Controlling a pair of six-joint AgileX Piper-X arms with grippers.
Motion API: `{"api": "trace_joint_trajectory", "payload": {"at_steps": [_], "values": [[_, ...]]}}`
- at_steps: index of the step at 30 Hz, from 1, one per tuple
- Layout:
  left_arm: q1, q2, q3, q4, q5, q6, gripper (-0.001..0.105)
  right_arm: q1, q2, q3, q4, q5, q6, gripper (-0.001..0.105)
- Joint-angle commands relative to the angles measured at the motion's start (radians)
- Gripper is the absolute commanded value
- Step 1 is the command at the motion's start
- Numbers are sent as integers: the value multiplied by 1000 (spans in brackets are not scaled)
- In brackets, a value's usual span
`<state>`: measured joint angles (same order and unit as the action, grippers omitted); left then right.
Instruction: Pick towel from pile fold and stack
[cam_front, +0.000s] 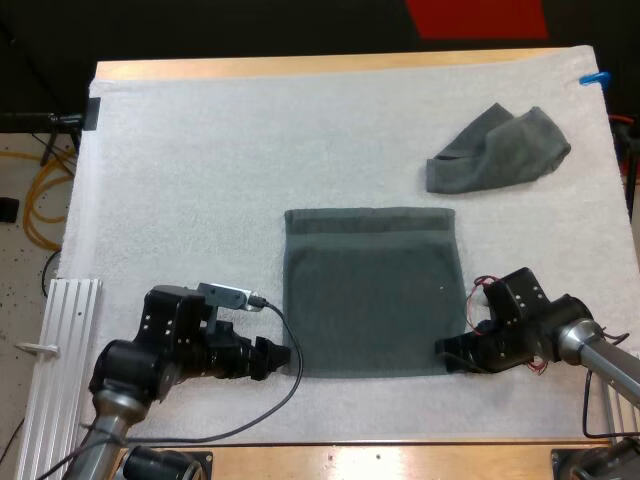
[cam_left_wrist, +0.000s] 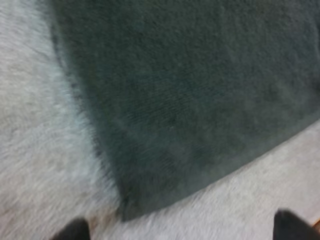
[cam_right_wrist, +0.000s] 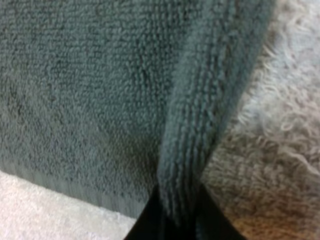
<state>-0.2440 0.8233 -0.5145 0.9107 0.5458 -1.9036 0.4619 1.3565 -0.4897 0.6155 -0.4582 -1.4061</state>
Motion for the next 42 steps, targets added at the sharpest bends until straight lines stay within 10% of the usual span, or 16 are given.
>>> {"api": "trace_joint_trajectory", "payload": {"at_steps": [1, 42], "values": [[-1, 13, -2, -10, 27, -13, 70, 4, 4, 15, -1, 37, -2, 0], [-6, 647, -1, -280, 315, -44, 65, 4, -15, 15, 28, -26, -2, 0]]}}
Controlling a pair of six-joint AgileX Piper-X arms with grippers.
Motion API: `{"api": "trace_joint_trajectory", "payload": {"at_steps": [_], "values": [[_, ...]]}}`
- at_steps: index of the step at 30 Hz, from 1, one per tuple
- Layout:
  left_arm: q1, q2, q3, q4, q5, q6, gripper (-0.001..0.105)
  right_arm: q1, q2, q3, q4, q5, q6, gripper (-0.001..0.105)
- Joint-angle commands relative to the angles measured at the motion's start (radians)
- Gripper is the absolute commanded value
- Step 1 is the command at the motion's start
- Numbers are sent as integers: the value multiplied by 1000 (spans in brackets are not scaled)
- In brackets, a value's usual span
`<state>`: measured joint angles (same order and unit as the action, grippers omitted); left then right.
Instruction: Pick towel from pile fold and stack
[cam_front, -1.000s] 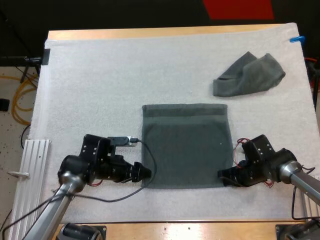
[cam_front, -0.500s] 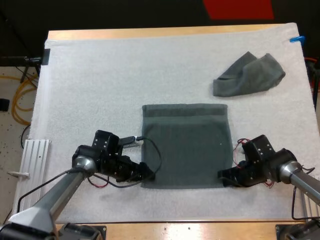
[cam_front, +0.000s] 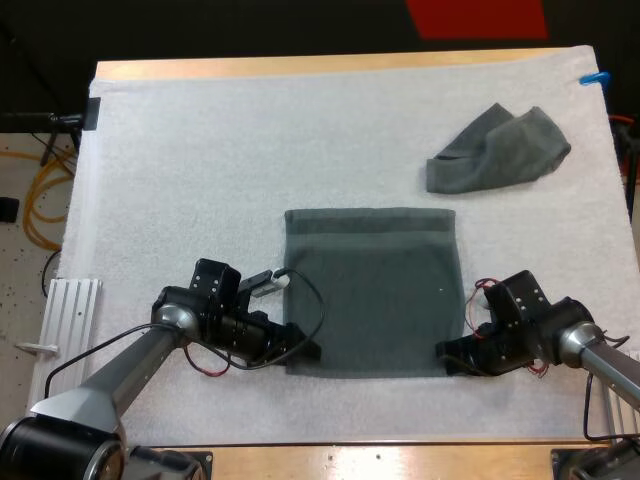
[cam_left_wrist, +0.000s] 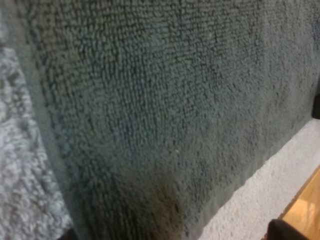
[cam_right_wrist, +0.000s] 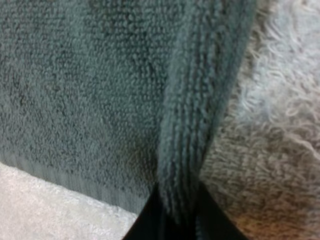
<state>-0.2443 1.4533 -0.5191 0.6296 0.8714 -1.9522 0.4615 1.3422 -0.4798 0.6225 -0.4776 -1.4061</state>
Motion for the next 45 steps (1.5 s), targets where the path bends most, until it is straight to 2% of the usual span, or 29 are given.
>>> {"api": "trace_joint_trajectory", "payload": {"at_steps": [1, 3, 11, 13, 18, 21, 26, 30, 33, 36, 40, 45], "values": [[-5, 17, 4, 1, -11, 5, 62, 4, 0, 5, 21, -6, -2, 0], [-5, 17, 4, -2, -11, 5, 56, 4, 0, 5, 21, -6, -2, 0], [-5, 17, -1, -4, -30, 27, 9, 4, -14, 5, 12, -6, -12, 0], [-5, 17, -5, -4, -30, 27, 1, 4, -27, 5, 4, -6, -12, 0], [-5, 3, -16, 16, -19, 33, 0, 4, -88, 5, 3, -6, -12, 0], [-5, -54, -16, 88, -19, 78, 0, 4, -166, 5, 33, -6, 1, 0], [-5, -209, -16, 244, -21, 132, 0, 47, -303, 5, 132, -2, 69, 0], [-5, -297, -16, 256, -31, 136, 0, 94, -366, 5, 147, 31, 138, 0], [-2, -307, -15, 209, -48, 107, 0, 103, -376, 5, 75, 88, 226, 0], [5, -295, -14, 125, -77, 35, 0, 100, -373, 5, -28, 174, 307, 0], [47, -251, -14, -67, -81, -117, 0, 100, -341, 5, -180, 268, 415, 0], [103, -161, -14, -301, -59, -254, 0, 100, -232, 5, -329, 288, 454, 0]]}}
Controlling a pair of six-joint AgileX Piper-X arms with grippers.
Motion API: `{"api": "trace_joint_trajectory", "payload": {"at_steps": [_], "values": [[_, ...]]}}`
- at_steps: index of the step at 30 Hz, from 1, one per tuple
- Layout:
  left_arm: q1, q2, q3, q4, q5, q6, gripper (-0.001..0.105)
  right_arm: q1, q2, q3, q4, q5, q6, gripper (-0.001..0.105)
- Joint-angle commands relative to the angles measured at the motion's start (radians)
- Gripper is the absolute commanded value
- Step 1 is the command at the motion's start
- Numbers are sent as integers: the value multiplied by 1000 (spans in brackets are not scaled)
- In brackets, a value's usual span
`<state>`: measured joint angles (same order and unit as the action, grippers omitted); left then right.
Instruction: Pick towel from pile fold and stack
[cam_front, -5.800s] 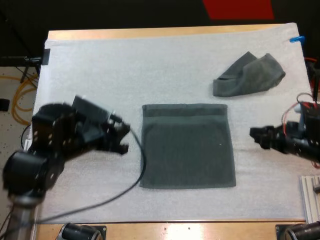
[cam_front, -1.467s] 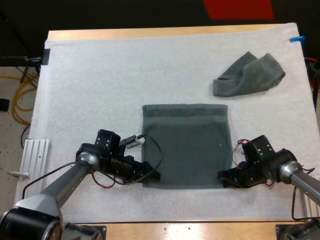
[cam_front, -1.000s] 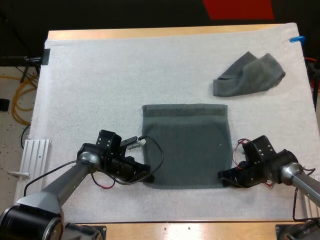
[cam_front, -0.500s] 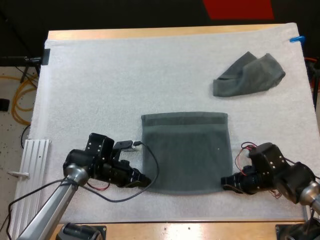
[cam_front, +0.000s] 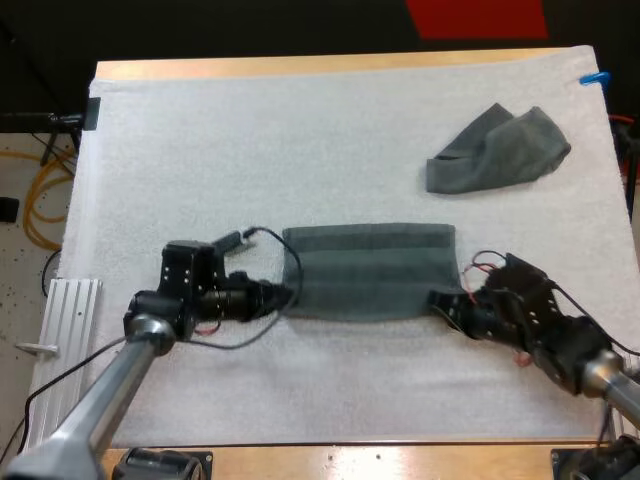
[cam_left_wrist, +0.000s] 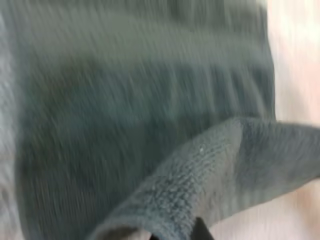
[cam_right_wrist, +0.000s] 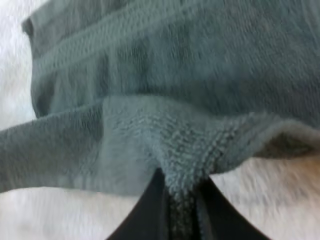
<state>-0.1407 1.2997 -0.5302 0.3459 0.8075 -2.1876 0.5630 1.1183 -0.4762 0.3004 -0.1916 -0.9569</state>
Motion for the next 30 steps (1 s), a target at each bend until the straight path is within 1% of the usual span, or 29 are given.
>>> {"api": "trace_joint_trajectory", "payload": {"at_steps": [1, 2, 3, 5, 8, 11, 12, 14, 15, 17, 18, 19, 21, 24, 26, 28, 30], "values": [[9, 20, -3, -62, 25, -38, 0, -1, 23, 1, -46, 31, 15, 0], [14, 44, -3, -109, 53, -48, 0, -1, 49, 1, -78, 73, 35, 0], [14, 61, -3, -135, 62, -53, 0, -1, 58, 1, -96, 91, 51, 0], [16, 121, -3, -208, 73, -83, 0, -1, 93, 1, -148, 168, 72, 0], [16, 181, -3, -266, 73, -90, 0, -1, 114, 1, -190, 206, 72, 0], [16, 226, -6, -320, 70, -90, 0, -1, 125, 1, -193, 217, 72, 0], [16, 232, -6, -333, 66, -90, 0, -1, 127, 1, -193, 217, 72, 0], [16, 238, -6, -374, 16, -90, 0, -1, 144, 1, -193, 218, 72, 0], [16, 238, -6, -379, 6, -90, 0, -1, 149, 1, -193, 218, 72, 0], [16, 238, -6, -394, -43, -90, 0, -1, 166, 1, -193, 218, 72, 0], [16, 238, -6, -394, -50, -90, 0, -1, 171, 1, -193, 217, 72, 0], [16, 238, -6, -394, -60, -87, 0, -1, 179, 1, -193, 215, 72, 2], [16, 238, -6, -394, -68, -65, 2, -1, 188, 1, -198, 215, 72, 11], [16, 238, -6, -398, -78, -53, 11, -1, 203, 1, -241, 191, 72, 37], [16, 238, -11, -407, -78, -56, 21, -1, 218, 1, -302, 171, 72, 55], [16, 238, -11, -437, -79, -56, 27, -5, 235, 1, -357, 152, 72, 61], [16, 238, -11, -483, -79, -56, 28, -21, 257, 1, -403, 122, 72, 61]]}}
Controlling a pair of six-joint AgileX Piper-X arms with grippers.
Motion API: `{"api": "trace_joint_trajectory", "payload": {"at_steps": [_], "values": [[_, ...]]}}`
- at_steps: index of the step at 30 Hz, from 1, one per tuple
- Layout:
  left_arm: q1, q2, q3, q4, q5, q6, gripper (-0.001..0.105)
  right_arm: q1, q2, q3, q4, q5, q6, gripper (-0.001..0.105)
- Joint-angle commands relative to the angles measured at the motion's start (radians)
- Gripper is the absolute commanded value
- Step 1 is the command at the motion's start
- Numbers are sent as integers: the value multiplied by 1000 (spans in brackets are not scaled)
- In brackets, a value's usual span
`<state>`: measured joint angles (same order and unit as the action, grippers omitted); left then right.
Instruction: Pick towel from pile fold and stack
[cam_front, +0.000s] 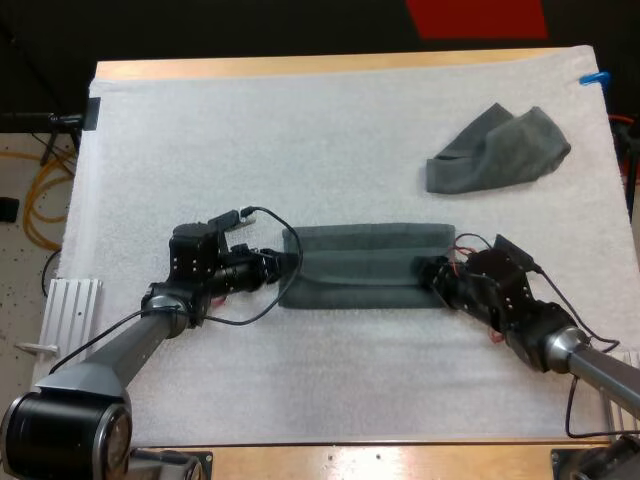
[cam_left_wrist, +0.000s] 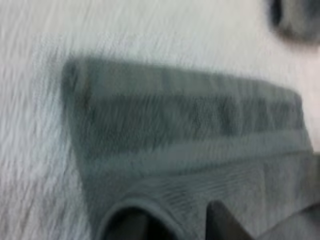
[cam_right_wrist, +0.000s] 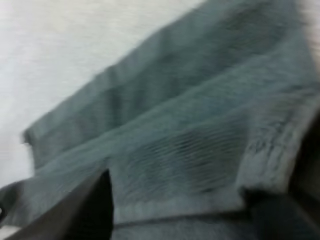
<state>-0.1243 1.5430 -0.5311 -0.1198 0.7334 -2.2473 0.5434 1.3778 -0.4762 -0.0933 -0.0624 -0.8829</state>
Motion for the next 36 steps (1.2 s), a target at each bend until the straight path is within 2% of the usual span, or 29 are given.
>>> {"api": "trace_joint_trajectory", "payload": {"at_steps": [1, 5, 12, 15, 18, 21, 23, 24, 29, 32, 36], "values": [[0, -5, -11, -42, -3, 4, 28, -20, 11, 1, -39, -20, -2, 61], [0, -5, -11, -163, -3, 0, 28, -109, 40, 1, -131, -32, -5, 61], [0, -5, -44, -253, 3, 1, 28, -250, 41, -6, -317, -104, -20, 61], [0, -6, -73, -253, 29, 1, 28, -294, 41, -32, -311, -197, -61, 61], [0, -22, -94, -253, 76, 8, 32, -313, 36, -67, -268, -310, -148, 61], [0, -60, -97, -253, 93, 26, 53, -314, 12, -109, -151, -335, -213, 61], [0, -109, -97, -236, 94, 30, 73, -314, -20, -145, -28, -330, -281, 61], [0, -125, -97, -229, 94, 28, 74, -314, -27, -157, 2, -325, -299, 61], [0, -267, -97, -96, 94, 30, 73, -314, -120, -263, 397, -210, -541, 61], [0, -343, -97, -6, 76, 30, 73, -314, -167, -309, 558, -168, -617, 61], [0, -436, -97, 116, 47, 76, 73, -314, -232, -341, 701, -153, -649, 61]]}}
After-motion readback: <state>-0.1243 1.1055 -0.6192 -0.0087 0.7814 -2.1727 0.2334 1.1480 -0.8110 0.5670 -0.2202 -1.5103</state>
